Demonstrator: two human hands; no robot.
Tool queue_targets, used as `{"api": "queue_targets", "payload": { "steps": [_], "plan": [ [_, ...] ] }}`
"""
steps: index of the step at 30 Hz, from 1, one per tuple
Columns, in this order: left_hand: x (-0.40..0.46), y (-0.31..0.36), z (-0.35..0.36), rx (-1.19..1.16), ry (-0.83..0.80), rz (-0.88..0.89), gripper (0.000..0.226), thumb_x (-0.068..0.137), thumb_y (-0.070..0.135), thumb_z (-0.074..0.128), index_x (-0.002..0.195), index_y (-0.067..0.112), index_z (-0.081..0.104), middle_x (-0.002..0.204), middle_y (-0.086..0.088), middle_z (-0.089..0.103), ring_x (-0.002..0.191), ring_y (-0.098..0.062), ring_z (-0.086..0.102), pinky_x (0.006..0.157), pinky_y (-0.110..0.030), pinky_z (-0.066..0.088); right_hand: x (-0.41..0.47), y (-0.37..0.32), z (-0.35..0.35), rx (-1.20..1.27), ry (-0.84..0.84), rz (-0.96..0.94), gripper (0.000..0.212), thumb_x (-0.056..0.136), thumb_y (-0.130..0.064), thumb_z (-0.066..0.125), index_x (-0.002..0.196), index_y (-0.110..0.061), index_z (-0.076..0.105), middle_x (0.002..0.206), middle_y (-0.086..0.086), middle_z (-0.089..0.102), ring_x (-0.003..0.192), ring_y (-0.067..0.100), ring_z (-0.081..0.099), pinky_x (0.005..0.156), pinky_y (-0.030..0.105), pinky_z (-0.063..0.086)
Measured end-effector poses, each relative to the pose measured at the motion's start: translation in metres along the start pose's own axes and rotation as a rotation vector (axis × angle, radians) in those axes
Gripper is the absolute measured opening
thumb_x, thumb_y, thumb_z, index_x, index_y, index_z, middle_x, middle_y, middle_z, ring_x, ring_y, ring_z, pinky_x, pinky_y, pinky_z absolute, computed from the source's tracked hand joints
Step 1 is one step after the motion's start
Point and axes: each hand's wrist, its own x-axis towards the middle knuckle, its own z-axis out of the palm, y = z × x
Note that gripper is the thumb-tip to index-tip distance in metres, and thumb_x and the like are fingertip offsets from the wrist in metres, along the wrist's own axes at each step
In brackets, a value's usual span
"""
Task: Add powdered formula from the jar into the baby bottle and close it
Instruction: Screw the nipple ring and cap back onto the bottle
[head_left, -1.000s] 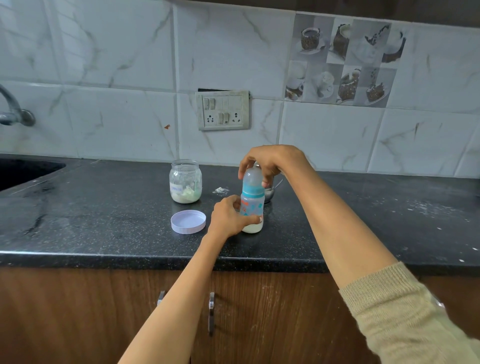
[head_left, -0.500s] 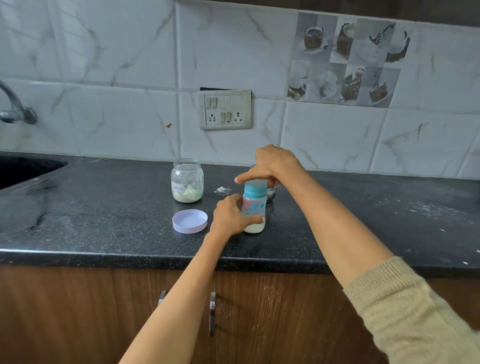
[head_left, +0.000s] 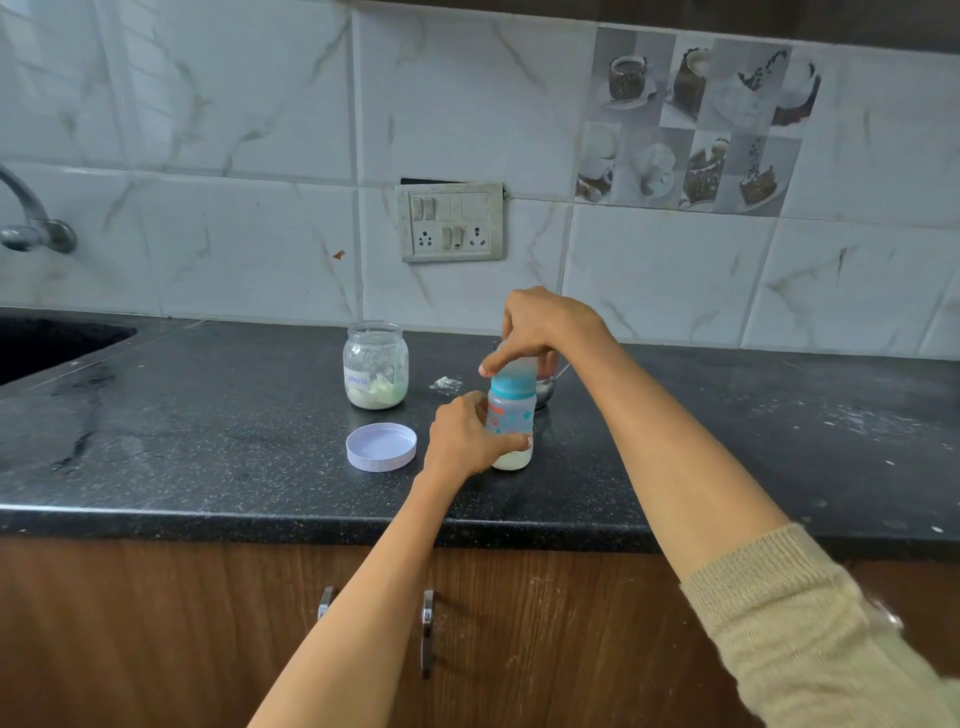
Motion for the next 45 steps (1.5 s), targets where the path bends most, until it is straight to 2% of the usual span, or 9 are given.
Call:
{"api": "queue_targets", "payload": {
  "steps": [6,11,14,17,23,29,34,42,45],
  "plan": [
    [-0.002,0.001,0.004,-0.008,0.039,-0.012,0.049,0.062,0.037,0.082,0.100,0.015,0.062,0.088,0.003,0.062,0.082,-0.017,0.060,0.069,-0.028,0.043,-0.002,-0.001,0.026,-0.053,0.325,0.120,0.052,0.083,-0.056,0.055,0.095,-0.006,0.059,0.104,0.013,0.062,0.084,0.028,0.053,0.065,0.031,0.037],
    [-0.001,0.001,0.000,0.004,0.007,-0.008,0.051,0.062,0.039,0.082,0.102,0.015,0.062,0.092,0.002,0.064,0.084,-0.016,0.060,0.072,-0.029,0.044,-0.005,-0.006,0.013,-0.052,0.046,0.231,0.083,0.070,-0.085,0.042,0.098,-0.008,0.058,0.095,0.008,0.060,0.091,0.024,0.059,0.069,0.030,0.043],
    [0.002,0.000,-0.001,0.014,-0.010,-0.020,0.052,0.061,0.041,0.083,0.103,0.016,0.063,0.093,0.003,0.065,0.085,-0.016,0.060,0.071,-0.027,0.043,-0.007,0.004,-0.007,-0.034,-0.193,0.026,0.071,0.077,-0.052,0.069,0.137,-0.024,0.045,0.136,0.006,0.053,0.111,0.025,0.058,0.094,0.038,0.049],
    [0.002,-0.001,-0.001,0.012,-0.008,-0.027,0.050,0.060,0.041,0.083,0.099,0.016,0.065,0.089,0.003,0.066,0.083,-0.016,0.061,0.068,-0.026,0.040,-0.006,0.008,-0.013,0.031,-0.170,-0.060,0.056,0.074,-0.026,0.079,0.126,-0.028,0.058,0.122,0.003,0.062,0.083,0.019,0.065,0.085,0.035,0.054],
    [0.001,0.000,-0.001,0.013,0.006,-0.006,0.050,0.061,0.039,0.083,0.100,0.015,0.063,0.087,0.003,0.063,0.080,-0.015,0.059,0.068,-0.026,0.040,0.001,0.002,0.003,-0.092,0.098,0.044,0.058,0.068,-0.061,0.072,0.074,-0.007,0.050,0.083,0.007,0.057,0.076,0.024,0.056,0.061,0.032,0.045],
    [0.001,0.000,-0.002,0.004,0.006,-0.003,0.050,0.061,0.039,0.083,0.101,0.016,0.063,0.087,0.004,0.063,0.079,-0.015,0.058,0.069,-0.027,0.041,0.004,0.003,0.017,-0.222,0.165,0.146,0.079,0.072,-0.084,0.040,0.089,-0.009,0.061,0.090,0.007,0.060,0.091,0.027,0.059,0.069,0.031,0.040],
    [0.001,0.001,-0.004,0.003,-0.012,0.005,0.048,0.062,0.038,0.083,0.100,0.016,0.062,0.087,0.004,0.062,0.081,-0.015,0.058,0.070,-0.026,0.042,-0.002,0.012,-0.005,0.195,-0.160,-0.014,0.057,0.074,-0.053,0.072,0.116,-0.015,0.063,0.110,0.005,0.065,0.082,0.021,0.070,0.070,0.030,0.057],
    [0.001,-0.002,0.000,-0.006,-0.001,0.002,0.053,0.061,0.038,0.082,0.104,0.015,0.062,0.091,0.004,0.064,0.084,-0.015,0.061,0.073,-0.027,0.045,0.005,0.000,0.011,-0.001,0.075,0.039,0.054,0.062,-0.045,0.083,0.093,-0.006,0.063,0.089,0.008,0.065,0.053,0.018,0.058,0.052,0.027,0.049],
    [0.000,-0.004,0.000,-0.035,0.014,0.014,0.054,0.061,0.040,0.083,0.104,0.015,0.062,0.092,0.004,0.064,0.083,-0.013,0.060,0.073,-0.026,0.045,0.006,0.010,0.028,0.155,0.200,0.009,0.062,0.065,-0.058,0.076,0.097,-0.005,0.068,0.095,0.008,0.067,0.070,0.019,0.060,0.062,0.030,0.049]
  ]
}}
